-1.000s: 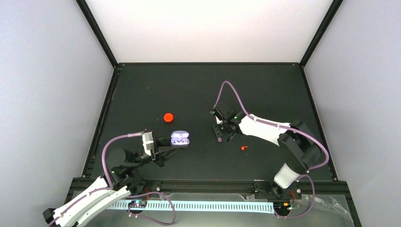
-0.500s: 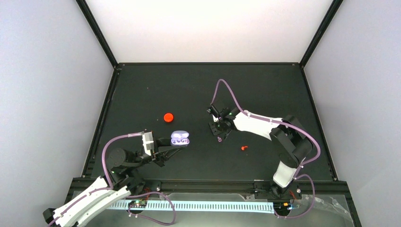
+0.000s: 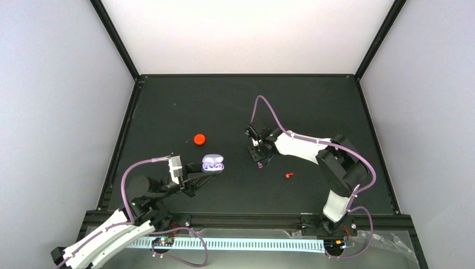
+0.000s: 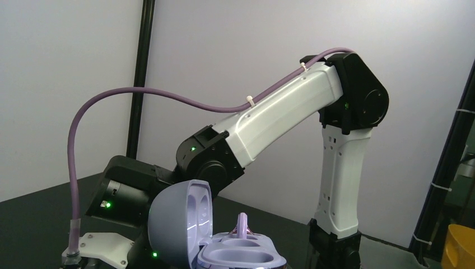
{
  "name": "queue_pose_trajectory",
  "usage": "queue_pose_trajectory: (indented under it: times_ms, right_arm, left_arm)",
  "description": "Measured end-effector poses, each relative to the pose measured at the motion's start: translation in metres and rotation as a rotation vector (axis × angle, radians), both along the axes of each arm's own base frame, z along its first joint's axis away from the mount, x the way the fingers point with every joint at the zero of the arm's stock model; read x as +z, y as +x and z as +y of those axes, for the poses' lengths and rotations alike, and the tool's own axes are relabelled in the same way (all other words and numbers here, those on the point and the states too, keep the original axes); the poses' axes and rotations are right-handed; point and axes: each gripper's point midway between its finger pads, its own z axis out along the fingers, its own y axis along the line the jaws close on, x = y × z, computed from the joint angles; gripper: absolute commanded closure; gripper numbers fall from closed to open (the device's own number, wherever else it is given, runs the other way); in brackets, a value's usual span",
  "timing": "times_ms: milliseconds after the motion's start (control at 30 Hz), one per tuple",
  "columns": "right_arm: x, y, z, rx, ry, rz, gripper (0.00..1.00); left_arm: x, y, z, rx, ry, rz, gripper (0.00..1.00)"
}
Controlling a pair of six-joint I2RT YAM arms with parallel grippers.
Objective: Insert the wireless bluetooth earbuds into the charging case
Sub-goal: Pick up the earbud from the center of the board.
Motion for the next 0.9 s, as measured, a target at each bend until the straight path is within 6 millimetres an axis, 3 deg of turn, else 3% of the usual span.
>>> queue_pose_trajectory:
  times_ms: [900]
  right_arm:
    - [-0.0009,-0.0053,0.0030,0.016,0.013,0.024,0.81]
  left_arm:
    - [0.0001,0.0001,0.0001,0.001,0.000,0.000,0.98]
